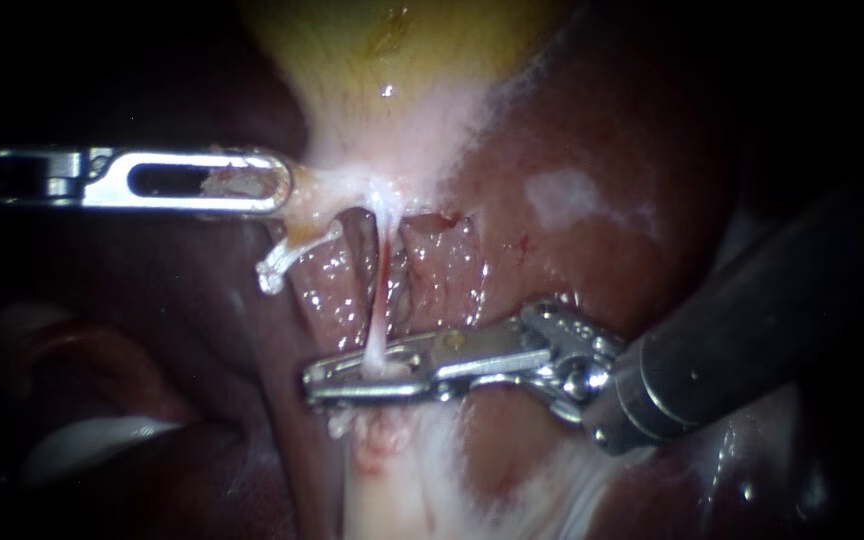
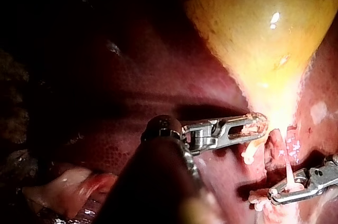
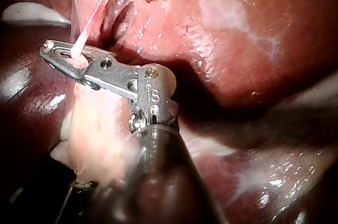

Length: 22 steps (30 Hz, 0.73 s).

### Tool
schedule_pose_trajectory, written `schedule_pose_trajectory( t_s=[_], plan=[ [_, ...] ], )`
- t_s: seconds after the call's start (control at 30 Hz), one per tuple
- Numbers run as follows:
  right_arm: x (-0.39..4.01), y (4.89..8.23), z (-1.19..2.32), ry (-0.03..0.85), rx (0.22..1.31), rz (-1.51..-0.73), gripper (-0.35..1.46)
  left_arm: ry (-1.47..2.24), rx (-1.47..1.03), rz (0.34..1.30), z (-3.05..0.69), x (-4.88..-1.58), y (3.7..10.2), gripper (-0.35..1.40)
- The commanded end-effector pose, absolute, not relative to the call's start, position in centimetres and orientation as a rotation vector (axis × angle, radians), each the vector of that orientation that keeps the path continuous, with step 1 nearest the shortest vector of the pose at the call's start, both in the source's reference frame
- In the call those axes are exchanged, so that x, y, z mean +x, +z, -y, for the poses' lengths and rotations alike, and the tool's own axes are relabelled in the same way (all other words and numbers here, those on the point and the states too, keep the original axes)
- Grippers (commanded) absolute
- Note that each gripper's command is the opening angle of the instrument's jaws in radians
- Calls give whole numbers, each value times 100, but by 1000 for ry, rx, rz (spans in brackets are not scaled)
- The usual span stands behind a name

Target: Clipping first clip right tube

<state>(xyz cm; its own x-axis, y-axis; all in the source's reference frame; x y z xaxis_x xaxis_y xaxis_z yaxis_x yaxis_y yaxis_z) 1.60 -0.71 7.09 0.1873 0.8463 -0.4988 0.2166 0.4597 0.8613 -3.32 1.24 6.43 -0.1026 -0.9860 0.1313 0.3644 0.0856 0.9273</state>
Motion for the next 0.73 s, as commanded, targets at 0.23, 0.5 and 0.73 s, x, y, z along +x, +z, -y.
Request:
schedule_pose_trajectory(
  t_s=[0.23,0.5,0.73],
  plan=[
    [157,709,72,572,1037,-1318,-35,-1368,795,1071,-124,-332,643,-35],
    [156,708,71,572,1037,-1318,-35,-1368,795,1071,-124,-332,643,-35],
    [156,708,71,573,1038,-1318,-35,-1368,795,1071,-124,-332,643,-35]
  ],
)
